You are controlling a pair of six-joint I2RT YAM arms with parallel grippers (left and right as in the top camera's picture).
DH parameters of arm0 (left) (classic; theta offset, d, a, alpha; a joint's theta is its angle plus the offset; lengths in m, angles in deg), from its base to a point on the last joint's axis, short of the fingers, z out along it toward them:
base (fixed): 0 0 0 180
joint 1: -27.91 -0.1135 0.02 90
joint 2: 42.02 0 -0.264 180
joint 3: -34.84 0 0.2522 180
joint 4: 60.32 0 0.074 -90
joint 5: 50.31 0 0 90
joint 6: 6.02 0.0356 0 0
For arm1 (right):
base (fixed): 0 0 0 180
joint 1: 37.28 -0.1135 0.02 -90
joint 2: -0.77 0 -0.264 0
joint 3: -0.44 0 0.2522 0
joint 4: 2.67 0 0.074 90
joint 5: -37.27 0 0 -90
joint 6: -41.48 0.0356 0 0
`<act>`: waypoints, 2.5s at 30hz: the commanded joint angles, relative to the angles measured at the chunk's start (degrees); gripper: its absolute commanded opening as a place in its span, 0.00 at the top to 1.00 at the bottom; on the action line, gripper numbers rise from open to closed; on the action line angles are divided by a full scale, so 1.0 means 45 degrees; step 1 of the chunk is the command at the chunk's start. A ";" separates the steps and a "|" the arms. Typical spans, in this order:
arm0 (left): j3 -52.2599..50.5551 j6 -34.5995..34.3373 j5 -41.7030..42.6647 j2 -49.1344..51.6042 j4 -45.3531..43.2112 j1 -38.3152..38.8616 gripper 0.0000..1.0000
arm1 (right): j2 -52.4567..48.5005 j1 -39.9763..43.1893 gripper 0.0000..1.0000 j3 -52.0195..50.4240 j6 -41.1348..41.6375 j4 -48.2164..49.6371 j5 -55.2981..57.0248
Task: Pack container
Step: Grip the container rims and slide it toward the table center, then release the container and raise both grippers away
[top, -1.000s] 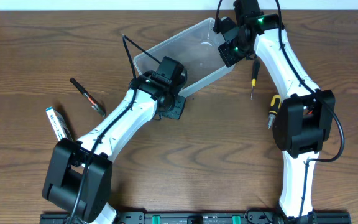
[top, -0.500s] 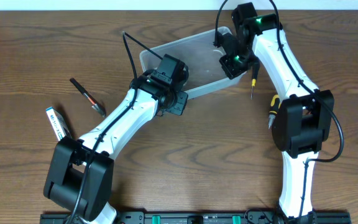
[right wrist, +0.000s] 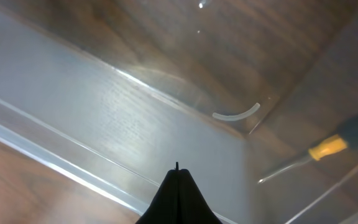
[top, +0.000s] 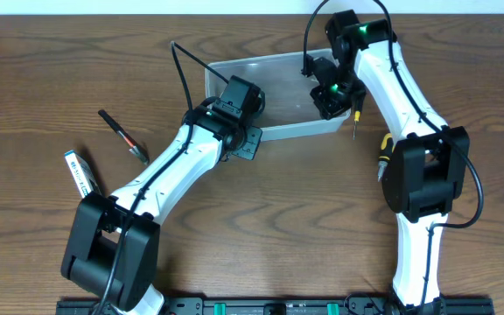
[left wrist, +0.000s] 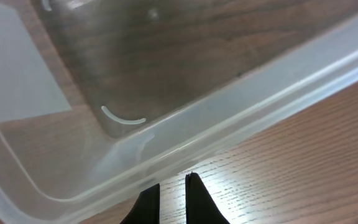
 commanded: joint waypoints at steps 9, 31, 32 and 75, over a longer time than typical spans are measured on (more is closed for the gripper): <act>0.0209 0.0165 -0.0248 0.0107 -0.0034 -0.0617 0.94 | -0.0107 -0.0860 0.99 0.0233 -0.0340 -0.0335 -0.0063; 0.0209 -0.1370 -0.4503 -0.7145 0.3963 -0.1180 0.71 | 0.0636 0.1933 0.99 0.5377 0.5479 0.0049 0.2958; 0.0209 -0.1666 -0.4503 -0.7480 0.4235 -0.1360 0.70 | 0.0617 0.2113 0.99 0.5178 0.5474 0.0029 0.2584; 0.0209 -0.2001 -0.4483 -0.8155 0.4925 -0.4197 0.67 | 0.0495 0.2594 0.97 -0.1375 0.2453 0.3045 -0.2395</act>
